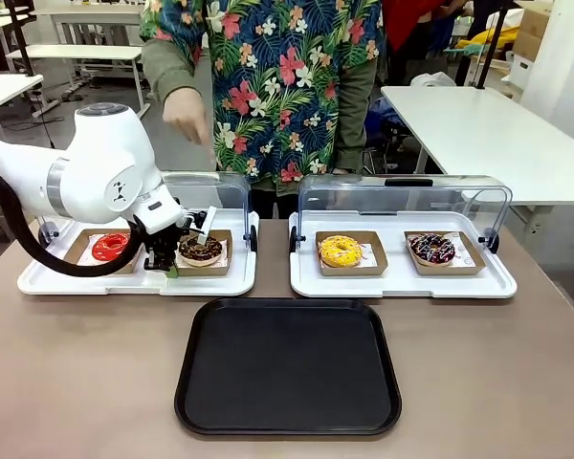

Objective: Move the second donut from the left to the tray.
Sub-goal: Pick up the Paper togo box containing the Donut indicated by the person and place it on the Handle tray.

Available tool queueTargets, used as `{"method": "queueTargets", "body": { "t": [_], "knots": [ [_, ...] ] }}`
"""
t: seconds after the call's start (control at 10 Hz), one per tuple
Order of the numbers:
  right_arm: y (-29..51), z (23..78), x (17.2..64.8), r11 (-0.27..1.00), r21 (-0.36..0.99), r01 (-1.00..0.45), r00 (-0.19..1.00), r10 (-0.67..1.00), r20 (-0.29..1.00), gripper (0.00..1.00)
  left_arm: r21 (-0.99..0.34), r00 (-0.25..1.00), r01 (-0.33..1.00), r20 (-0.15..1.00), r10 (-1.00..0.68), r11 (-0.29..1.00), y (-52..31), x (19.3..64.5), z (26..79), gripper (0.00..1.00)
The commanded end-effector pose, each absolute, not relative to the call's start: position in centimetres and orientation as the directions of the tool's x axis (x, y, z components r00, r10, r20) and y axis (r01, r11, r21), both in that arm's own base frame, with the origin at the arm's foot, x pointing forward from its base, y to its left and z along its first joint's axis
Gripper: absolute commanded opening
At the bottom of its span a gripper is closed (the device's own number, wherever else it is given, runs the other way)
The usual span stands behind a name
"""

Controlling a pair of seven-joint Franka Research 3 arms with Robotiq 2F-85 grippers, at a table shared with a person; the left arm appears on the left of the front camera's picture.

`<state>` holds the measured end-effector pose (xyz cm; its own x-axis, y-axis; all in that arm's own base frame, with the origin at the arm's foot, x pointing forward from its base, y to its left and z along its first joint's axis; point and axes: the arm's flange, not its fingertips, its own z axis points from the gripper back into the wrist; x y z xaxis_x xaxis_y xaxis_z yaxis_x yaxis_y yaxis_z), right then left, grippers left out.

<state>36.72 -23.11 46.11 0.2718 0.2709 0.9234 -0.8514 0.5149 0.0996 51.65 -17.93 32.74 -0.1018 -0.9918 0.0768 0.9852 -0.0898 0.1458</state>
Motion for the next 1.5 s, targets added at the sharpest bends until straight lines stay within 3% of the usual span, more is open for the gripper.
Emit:
{"method": "queueTargets", "body": {
  "t": [0.0, 0.8, 0.9, 1.4],
  "knots": [
    [-23.2, 46.3, 37.0, 0.511, 0.071, -0.857, 0.235, 0.263, 0.936, 1.00, 0.119, -0.109, 0.988, 0.082, -0.991, -0.099, -17.8, 52.0, 33.0, 0.00],
    [-23.2, 46.3, 37.0, 0.511, 0.071, -0.857, 0.235, 0.263, 0.936, 1.00, 0.131, -0.103, 0.987, 0.074, -0.992, -0.092, -17.9, 51.8, 32.8, 0.01],
    [-23.2, 46.3, 37.0, 0.511, 0.071, -0.857, 0.235, 0.263, 0.936, 1.00, 0.145, -0.083, 0.986, 0.029, -0.996, -0.078, -17.9, 51.0, 33.4, 0.01],
    [-23.2, 46.3, 37.0, 0.511, 0.071, -0.857, 0.235, 0.263, 0.936, 1.00, 0.210, -0.057, 0.976, 0.031, -0.998, -0.049, -18.0, 47.4, 39.1, 0.01]
  ]
}}
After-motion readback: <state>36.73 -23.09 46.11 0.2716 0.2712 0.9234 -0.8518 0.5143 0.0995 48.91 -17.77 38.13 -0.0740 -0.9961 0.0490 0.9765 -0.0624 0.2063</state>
